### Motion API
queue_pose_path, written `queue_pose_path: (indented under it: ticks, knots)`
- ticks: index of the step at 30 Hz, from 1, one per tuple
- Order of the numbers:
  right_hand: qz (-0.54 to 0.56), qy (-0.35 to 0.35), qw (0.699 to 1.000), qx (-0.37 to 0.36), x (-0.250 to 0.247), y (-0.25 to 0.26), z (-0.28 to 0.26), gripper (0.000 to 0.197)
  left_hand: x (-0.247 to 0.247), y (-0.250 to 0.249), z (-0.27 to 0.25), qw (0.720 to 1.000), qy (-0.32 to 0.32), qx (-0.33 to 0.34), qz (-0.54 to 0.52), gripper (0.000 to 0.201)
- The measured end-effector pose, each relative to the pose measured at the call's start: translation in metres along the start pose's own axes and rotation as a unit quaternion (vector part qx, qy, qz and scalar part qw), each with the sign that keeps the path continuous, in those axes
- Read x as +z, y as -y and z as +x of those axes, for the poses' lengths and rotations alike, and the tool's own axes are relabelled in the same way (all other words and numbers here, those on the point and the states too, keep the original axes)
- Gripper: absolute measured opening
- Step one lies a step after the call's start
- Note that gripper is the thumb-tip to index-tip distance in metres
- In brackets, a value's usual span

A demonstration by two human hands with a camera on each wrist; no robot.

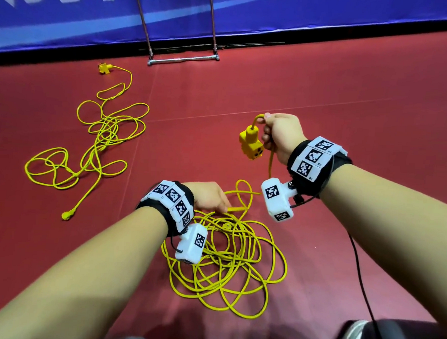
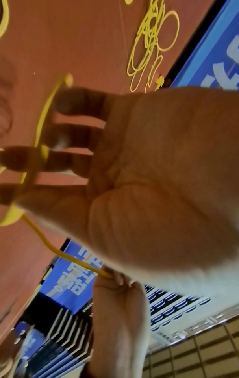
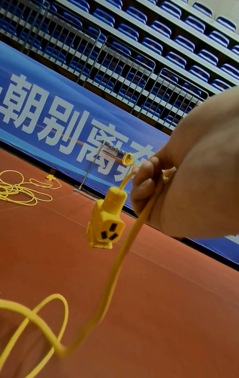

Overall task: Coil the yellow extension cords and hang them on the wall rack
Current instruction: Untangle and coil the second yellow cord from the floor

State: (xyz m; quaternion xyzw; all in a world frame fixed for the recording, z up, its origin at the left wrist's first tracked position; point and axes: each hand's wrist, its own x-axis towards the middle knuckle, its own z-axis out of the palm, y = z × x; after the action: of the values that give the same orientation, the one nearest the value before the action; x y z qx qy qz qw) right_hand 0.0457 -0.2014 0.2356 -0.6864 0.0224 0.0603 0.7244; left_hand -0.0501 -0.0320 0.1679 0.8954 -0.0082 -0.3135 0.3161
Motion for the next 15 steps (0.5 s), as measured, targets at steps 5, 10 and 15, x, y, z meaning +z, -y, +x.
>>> queue_pose_path:
  ticks: [5, 10, 15]
  knots:
    - [0.008, 0.045, 0.999, 0.015, 0.005, 0.003, -0.005, 0.028, 0.005, -0.007, -0.004, 1.000, 0.009, -0.010, 0.027, 0.023]
    - [-0.002, 0.095, 0.995, 0.012, 0.013, 0.005, -0.013, 0.027, -0.009, -0.007, 0.000, 0.966, -0.175, -0.016, -0.189, 0.018]
    - [-0.046, 0.148, 0.988, 0.003, 0.022, 0.006, -0.020, 0.025, -0.032, -0.024, -0.010, 0.880, -0.164, 0.002, -0.446, 0.023]
